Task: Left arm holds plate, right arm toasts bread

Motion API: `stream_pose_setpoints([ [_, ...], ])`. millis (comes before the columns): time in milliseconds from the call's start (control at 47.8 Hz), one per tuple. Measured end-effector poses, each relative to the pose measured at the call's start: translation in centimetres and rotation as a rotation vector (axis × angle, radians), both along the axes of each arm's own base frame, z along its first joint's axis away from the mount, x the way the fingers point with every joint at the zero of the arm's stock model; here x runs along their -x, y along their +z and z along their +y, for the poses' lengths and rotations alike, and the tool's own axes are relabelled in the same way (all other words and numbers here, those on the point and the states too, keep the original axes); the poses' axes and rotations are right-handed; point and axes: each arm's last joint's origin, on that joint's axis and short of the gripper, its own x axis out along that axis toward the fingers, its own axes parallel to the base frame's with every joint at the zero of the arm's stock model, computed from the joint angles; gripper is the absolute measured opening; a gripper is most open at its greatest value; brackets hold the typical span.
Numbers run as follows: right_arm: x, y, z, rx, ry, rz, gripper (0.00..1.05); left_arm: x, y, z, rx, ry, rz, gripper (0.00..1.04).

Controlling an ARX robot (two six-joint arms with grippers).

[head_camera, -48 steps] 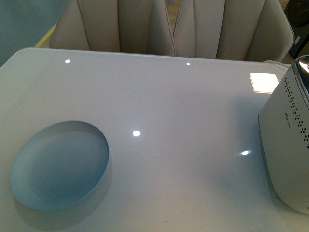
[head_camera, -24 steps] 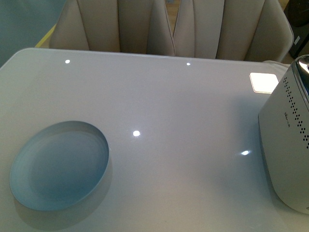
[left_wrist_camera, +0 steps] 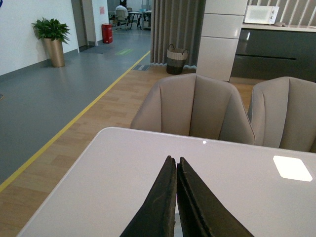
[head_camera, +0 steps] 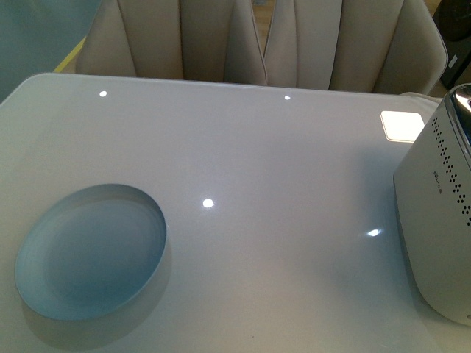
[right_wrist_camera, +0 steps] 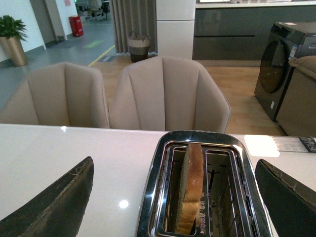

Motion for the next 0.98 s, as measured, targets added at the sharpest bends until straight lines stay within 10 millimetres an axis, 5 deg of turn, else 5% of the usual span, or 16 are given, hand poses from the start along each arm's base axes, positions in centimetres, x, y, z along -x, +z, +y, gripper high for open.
stream_pose_setpoints([
  [125, 0.00, 0.00, 0.00, 0.000, 0.000, 0.000, 0.96, 0.00, 0.00, 0.00, 0.000, 0.000, 0.000, 0.17],
  [314, 0.00, 0.00, 0.00, 0.000, 0.000, 0.000, 0.96, 0.00, -0.01, 0.00, 0.000, 0.000, 0.000, 0.60],
  [565, 0.00, 0.00, 0.00, 0.000, 0.000, 0.000, 0.96, 0.00, 0.00, 0.00, 0.000, 0.000, 0.000, 0.98],
  [983, 0.00, 0.00, 0.00, 0.000, 0.000, 0.000, 0.96, 0.00, -0.01, 0.00, -0.002, 0.000, 0.000, 0.98],
])
